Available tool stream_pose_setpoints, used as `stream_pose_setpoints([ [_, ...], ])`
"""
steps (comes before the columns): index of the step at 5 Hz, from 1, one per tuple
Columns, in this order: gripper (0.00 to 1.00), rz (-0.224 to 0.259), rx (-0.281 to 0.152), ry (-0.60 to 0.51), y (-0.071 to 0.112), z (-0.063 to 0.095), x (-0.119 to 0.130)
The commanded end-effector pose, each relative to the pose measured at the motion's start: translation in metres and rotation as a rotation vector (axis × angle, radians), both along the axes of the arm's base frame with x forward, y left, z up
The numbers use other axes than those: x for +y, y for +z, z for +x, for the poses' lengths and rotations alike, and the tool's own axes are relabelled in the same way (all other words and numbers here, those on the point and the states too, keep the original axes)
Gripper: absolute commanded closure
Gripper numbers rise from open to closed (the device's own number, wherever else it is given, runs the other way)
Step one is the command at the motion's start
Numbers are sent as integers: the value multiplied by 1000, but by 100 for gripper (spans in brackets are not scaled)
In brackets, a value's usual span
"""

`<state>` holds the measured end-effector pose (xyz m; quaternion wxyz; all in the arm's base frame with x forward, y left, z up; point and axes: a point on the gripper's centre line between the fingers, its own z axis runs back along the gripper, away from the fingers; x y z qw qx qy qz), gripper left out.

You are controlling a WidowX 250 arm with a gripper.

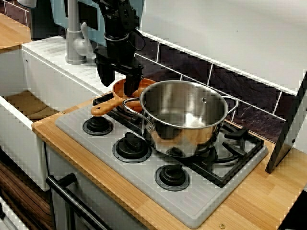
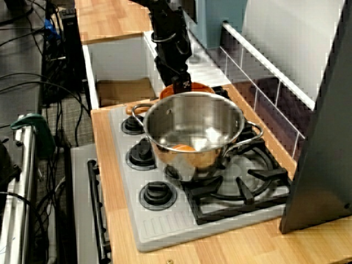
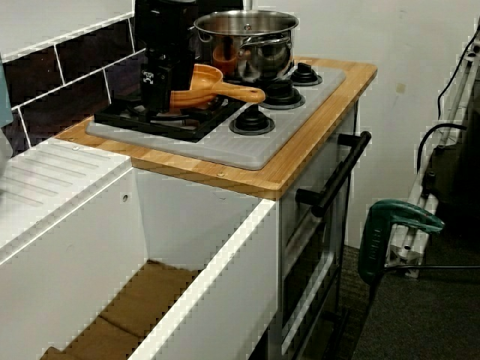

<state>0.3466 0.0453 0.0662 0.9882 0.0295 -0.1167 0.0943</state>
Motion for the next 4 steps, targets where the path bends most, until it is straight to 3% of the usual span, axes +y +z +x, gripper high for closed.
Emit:
stream_pose_setpoints([
  [1,0,0,0,0,0,0,0],
  [3,0,3,34,-16,2,-11,-8],
  [4,100,-6,35,-30,0,-14,-12],
])
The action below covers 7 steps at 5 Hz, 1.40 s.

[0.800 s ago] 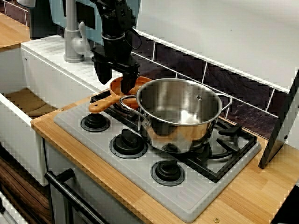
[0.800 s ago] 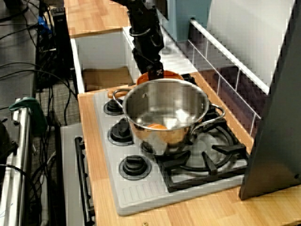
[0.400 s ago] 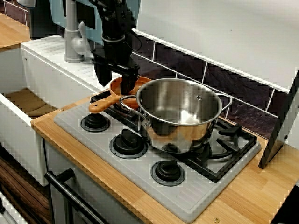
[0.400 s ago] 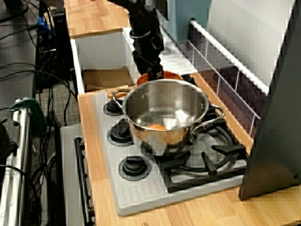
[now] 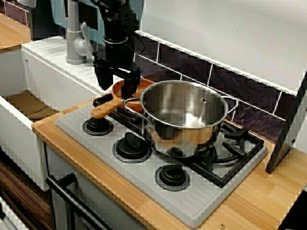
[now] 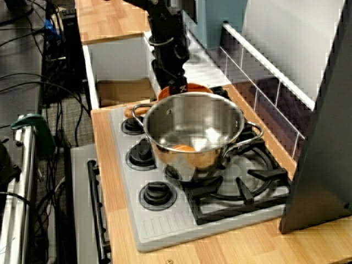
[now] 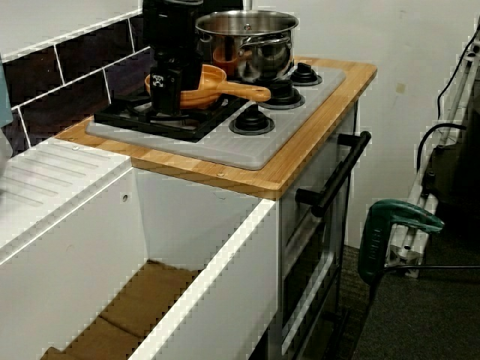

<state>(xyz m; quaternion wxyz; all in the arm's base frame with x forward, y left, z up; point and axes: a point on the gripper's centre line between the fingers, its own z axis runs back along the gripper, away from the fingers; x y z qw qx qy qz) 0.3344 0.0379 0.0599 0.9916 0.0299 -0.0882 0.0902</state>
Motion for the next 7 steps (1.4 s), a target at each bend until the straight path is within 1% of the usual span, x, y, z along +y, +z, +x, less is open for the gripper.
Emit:
stream_pose_setpoints([
  [1,100,-17,-18,-22,9,-1,-4],
  [2,100,-19,-18,-17,7,1,-3],
  [3,100,-31,1,-17,9,3,-1],
  [5,100,-86,1,-8,40,7,15],
  [6,100,-113,3,-9,52,8,19],
  [7,100,-128,-4,-21,63,4,18],
])
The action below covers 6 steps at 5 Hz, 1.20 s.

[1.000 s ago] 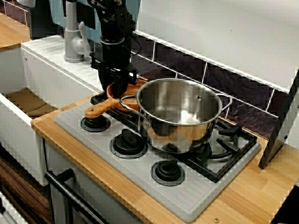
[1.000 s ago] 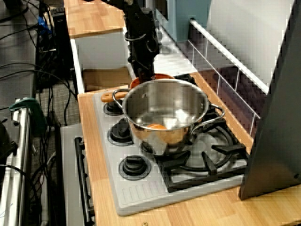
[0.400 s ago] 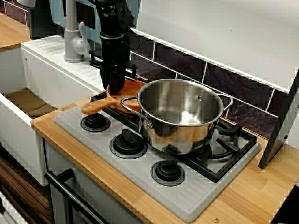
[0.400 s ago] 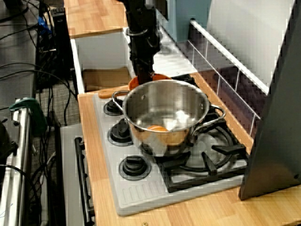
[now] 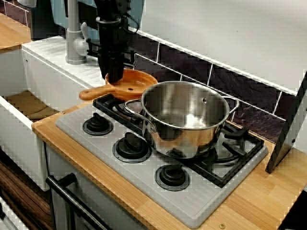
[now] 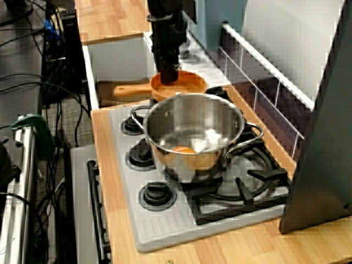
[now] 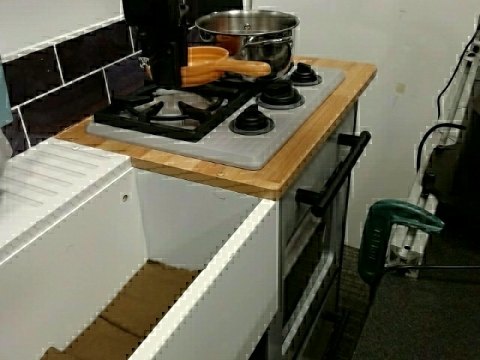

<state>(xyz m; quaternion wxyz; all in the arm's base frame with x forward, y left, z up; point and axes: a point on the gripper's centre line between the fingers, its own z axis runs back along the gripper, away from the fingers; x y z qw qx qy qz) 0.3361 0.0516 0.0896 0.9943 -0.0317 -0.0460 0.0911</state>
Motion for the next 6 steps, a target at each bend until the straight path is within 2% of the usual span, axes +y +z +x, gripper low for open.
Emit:
stream_pose_setpoints([
  [1,100,11,-94,-30,46,-4,-2],
  [3,100,67,-141,-48,75,-7,-9],
  [4,100,136,-211,-20,86,-9,-14],
  [6,100,268,-320,26,106,-7,-21],
])
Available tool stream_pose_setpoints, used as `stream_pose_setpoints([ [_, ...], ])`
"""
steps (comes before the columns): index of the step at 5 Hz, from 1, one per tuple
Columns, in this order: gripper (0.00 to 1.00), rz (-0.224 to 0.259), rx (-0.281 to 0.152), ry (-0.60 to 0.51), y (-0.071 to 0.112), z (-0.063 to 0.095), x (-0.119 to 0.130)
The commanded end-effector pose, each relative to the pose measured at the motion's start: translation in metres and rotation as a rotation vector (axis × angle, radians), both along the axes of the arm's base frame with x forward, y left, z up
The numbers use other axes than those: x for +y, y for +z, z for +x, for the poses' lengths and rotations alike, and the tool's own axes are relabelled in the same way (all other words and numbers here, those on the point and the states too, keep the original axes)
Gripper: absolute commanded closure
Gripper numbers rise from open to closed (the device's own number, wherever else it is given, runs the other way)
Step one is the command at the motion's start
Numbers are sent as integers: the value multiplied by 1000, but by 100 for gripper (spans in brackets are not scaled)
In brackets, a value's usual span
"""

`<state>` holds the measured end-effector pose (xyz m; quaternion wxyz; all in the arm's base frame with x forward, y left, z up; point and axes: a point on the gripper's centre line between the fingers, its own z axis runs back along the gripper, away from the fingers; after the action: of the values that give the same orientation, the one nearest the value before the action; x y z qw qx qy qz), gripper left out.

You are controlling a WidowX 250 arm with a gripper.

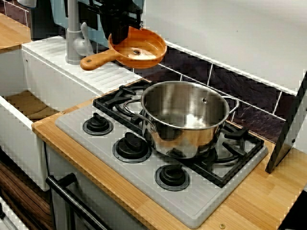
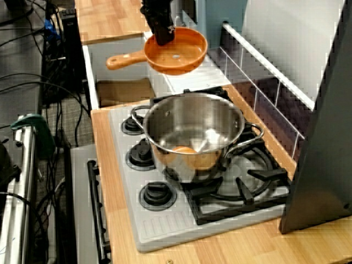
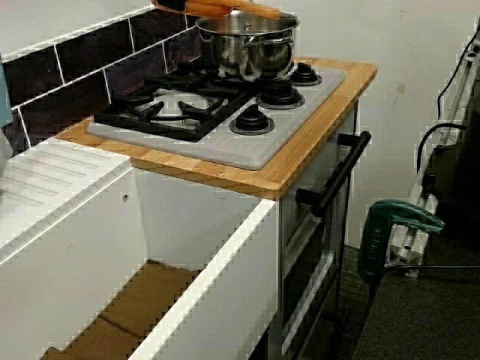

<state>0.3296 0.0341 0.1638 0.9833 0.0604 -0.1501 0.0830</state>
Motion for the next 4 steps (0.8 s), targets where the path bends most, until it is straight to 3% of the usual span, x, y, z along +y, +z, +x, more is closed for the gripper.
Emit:
stream_pose_setpoints([
  [1,100,98,-174,30,39,-1,-6],
  [3,100,163,-224,30,43,-4,-8],
  [4,100,208,-268,53,46,-6,-9],
])
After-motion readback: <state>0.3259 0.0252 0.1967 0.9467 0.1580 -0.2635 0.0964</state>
